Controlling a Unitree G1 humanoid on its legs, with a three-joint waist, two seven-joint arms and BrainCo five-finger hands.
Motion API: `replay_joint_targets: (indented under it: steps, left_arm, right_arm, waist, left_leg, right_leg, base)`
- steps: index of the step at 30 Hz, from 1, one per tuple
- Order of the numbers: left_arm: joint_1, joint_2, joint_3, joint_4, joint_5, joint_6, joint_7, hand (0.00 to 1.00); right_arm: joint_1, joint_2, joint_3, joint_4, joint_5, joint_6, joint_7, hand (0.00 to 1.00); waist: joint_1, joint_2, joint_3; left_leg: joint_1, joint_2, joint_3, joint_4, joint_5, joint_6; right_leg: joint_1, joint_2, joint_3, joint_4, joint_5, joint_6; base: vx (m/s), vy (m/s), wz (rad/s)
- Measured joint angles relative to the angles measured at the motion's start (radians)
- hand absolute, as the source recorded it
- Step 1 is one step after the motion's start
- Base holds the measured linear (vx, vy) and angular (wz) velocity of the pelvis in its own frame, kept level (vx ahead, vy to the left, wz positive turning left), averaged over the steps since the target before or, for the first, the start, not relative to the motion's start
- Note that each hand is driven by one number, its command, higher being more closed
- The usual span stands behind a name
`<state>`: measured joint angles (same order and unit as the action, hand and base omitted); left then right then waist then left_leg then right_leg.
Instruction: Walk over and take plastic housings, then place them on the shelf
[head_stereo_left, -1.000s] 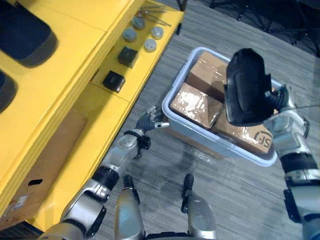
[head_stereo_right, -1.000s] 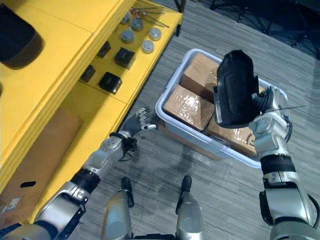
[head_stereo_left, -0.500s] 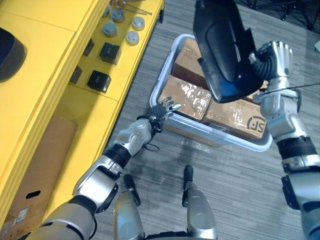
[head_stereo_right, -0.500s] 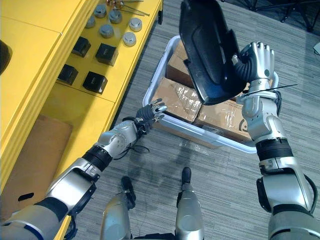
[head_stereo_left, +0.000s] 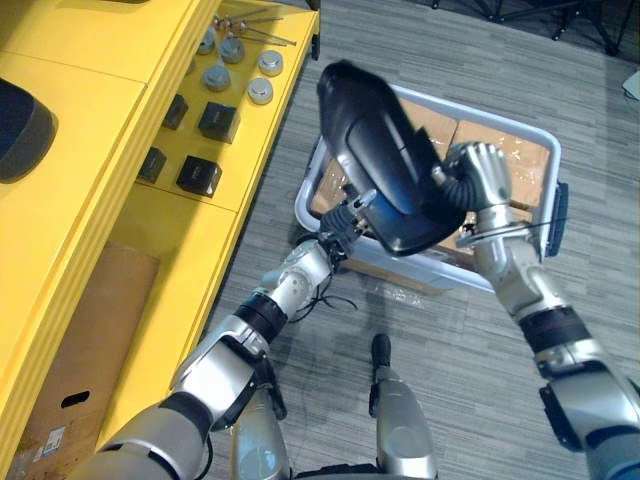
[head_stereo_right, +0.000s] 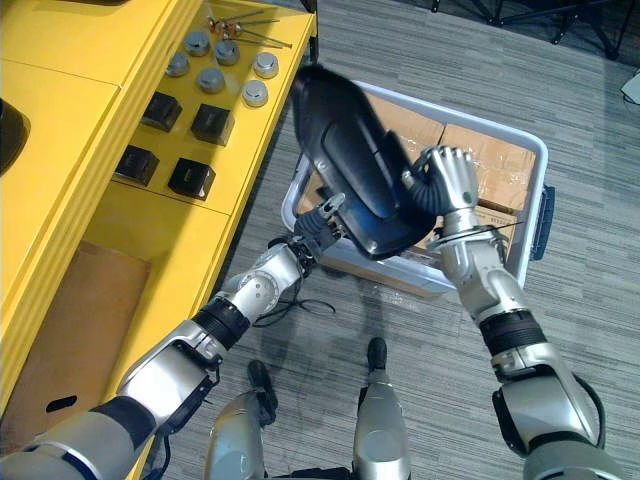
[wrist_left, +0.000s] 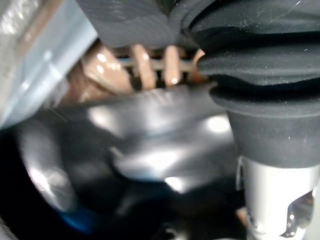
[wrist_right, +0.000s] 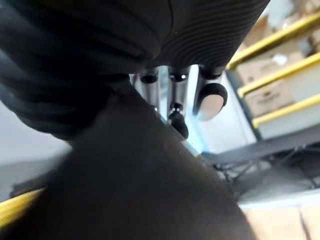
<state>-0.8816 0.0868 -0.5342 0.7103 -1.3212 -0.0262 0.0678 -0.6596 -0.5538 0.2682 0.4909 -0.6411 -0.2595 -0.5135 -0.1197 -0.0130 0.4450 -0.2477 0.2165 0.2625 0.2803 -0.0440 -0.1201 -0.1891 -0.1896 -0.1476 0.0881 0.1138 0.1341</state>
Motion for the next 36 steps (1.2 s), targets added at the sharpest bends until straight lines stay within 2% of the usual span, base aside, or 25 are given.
replay_joint_targets:
  steps: [1, 3, 4, 8, 13, 19, 23, 29, 31, 32, 36]
  left_arm:
    - [0.000, -0.004, 0.002, 0.000, -0.007, -0.031, 0.001, 0.00]
    - [0.000, -0.008, 0.003, 0.000, -0.006, -0.046, 0.004, 0.00]
    - [0.001, -0.012, 0.003, 0.000, -0.005, -0.060, 0.012, 1.00]
    - [0.001, -0.015, 0.002, 0.000, -0.004, -0.072, 0.040, 1.00]
    - [0.005, -0.016, 0.001, 0.000, 0.082, -0.087, 0.052, 1.00]
    - [0.023, -0.013, 0.003, 0.003, 0.172, -0.145, 0.068, 1.00]
    - [0.037, -0.013, 0.001, 0.003, 0.194, -0.177, 0.057, 1.00]
    - [0.091, -0.012, -0.027, 0.002, 0.190, -0.234, 0.000, 1.00]
    - [0.132, -0.012, -0.032, -0.020, 0.189, -0.242, -0.012, 1.00]
    - [0.161, -0.012, -0.037, -0.036, 0.189, -0.252, -0.017, 1.00]
    - [0.286, 0.006, -0.036, -0.139, 0.192, -0.278, -0.039, 1.00]
  right_arm:
    - [0.011, 0.008, 0.001, -0.004, 0.000, -0.005, -0.015, 1.00]
    - [0.019, 0.018, 0.003, -0.007, 0.000, -0.011, -0.021, 1.00]
    - [0.027, 0.025, 0.004, -0.008, 0.000, -0.012, -0.034, 1.00]
    - [0.041, 0.045, 0.009, -0.012, 0.001, -0.013, -0.055, 1.00]
    - [0.067, 0.054, 0.019, -0.056, 0.014, -0.013, -0.096, 1.00]
    - [0.092, 0.066, 0.043, -0.135, 0.039, -0.008, -0.124, 1.00]
    - [0.099, 0.074, 0.058, -0.142, 0.049, -0.008, -0.146, 1.00]
    - [0.167, 0.083, 0.070, -0.192, 0.060, -0.010, -0.169, 1.00]
    - [0.210, 0.090, 0.071, -0.217, 0.060, -0.017, -0.176, 1.00]
    - [0.235, 0.096, 0.072, -0.228, 0.060, -0.022, -0.183, 0.00]
    - [0.321, 0.117, 0.087, -0.296, 0.068, -0.049, -0.187, 0.00]
  waist:
    - [0.001, 0.000, 0.000]
    - [0.002, 0.000, 0.000]
    - [0.003, 0.000, 0.000]
    - [0.003, 0.000, 0.000]
    - [0.003, 0.000, 0.000]
    - [0.002, 0.000, 0.000]
    - [0.000, -0.004, -0.017]
    - [0.000, -0.005, -0.058]
    - [0.000, -0.007, -0.093]
    - [0.001, -0.010, -0.108]
    - [0.002, -0.011, -0.156]
  left_leg:
    - [0.001, 0.000, 0.000, 0.000, 0.000, 0.000]
    - [0.001, 0.000, 0.000, -0.001, 0.000, 0.000]
    - [0.001, 0.000, 0.000, -0.002, 0.000, 0.000]
    - [0.003, -0.001, 0.000, -0.009, 0.003, -0.001]
    - [0.004, -0.001, -0.001, -0.013, 0.005, -0.002]
    - [0.030, -0.005, 0.000, -0.038, 0.019, -0.004]
    - [0.041, -0.009, 0.005, -0.065, 0.033, -0.005]
    - [0.091, -0.015, 0.012, -0.114, 0.048, -0.010]
    - [0.095, -0.018, 0.015, -0.126, 0.049, -0.011]
    - [0.109, -0.020, 0.017, -0.137, 0.051, -0.013]
    - [0.151, -0.024, 0.016, -0.165, 0.053, -0.017]
  right_leg:
    - [0.000, 0.000, 0.000, 0.000, 0.000, 0.000]
    - [0.000, 0.000, 0.000, 0.000, 0.000, 0.000]
    - [0.000, 0.000, 0.000, 0.000, 0.000, 0.000]
    - [-0.001, 0.000, -0.001, 0.000, 0.000, 0.000]
    - [0.000, 0.000, -0.003, 0.000, 0.000, 0.000]
    - [0.015, 0.001, -0.004, -0.002, 0.000, 0.000]
    - [0.016, 0.000, -0.005, -0.010, 0.000, 0.000]
    - [0.051, 0.000, -0.011, -0.028, 0.000, 0.000]
    - [0.054, 0.000, -0.012, -0.037, 0.000, 0.000]
    - [0.065, 0.000, -0.014, -0.043, 0.000, 0.000]
    - [0.113, 0.000, -0.029, -0.072, 0.000, 0.000]
  base:
    - [0.00, 0.000, 0.00]
    - [0.00, 0.000, 0.00]
    - [0.00, 0.000, 0.00]
    - [0.00, 0.000, 0.00]
    - [0.00, 0.000, 0.00]
    - [0.00, 0.000, 0.00]
    - [-0.01, 0.000, -0.01]
    - [0.00, 0.000, 0.00]
    - [0.02, 0.008, 0.00]
    - [0.05, 0.015, 0.01]
    - [0.03, 0.007, 0.02]
